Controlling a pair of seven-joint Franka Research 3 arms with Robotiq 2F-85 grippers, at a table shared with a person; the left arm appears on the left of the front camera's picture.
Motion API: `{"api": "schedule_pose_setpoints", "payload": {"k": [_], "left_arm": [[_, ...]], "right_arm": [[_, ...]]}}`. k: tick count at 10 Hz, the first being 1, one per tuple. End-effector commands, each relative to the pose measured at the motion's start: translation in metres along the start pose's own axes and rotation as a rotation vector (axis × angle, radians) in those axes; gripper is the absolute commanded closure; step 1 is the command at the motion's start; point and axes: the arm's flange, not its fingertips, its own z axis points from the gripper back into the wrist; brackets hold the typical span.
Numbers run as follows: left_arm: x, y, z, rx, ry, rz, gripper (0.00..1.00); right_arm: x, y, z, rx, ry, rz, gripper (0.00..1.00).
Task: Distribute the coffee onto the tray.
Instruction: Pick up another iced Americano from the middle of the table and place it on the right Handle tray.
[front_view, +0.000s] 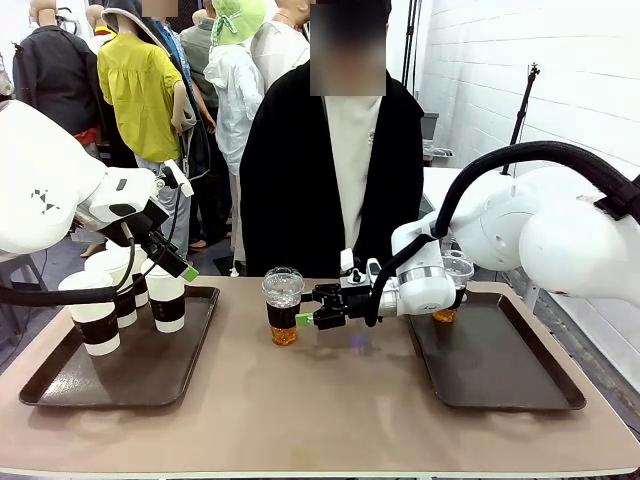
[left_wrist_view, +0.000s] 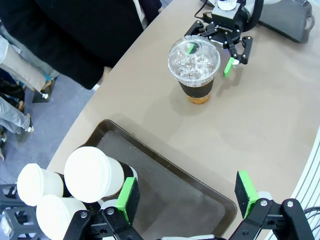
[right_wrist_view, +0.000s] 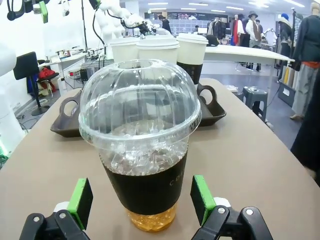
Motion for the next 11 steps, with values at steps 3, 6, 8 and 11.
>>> {"api": "schedule_pose_setpoints", "payload": {"k": [3, 6, 8, 11], "left_arm": [[-0.002, 0.001, -0.001, -0.015, -0.008, 0.008, 0.00], [-0.002, 0.001, -0.001, -0.015, -0.008, 0.008, 0.00], [-0.002, 0.001, -0.001, -0.015, -0.008, 0.008, 0.00], [-0.002, 0.001, -0.001, -0.015, -0.008, 0.008, 0.00]], "right_arm": [[0.002, -0.013, -0.017, 0.042, 0.033, -0.012, 0.00], [0.002, -0.018, -0.030, 0.075, 0.040, -0.016, 0.00], [0.002, -0.023, -0.040, 0.092, 0.031, -0.026, 0.00], [0.003, -0.024, -0.047, 0.111, 0.039, -0.043, 0.00]]}}
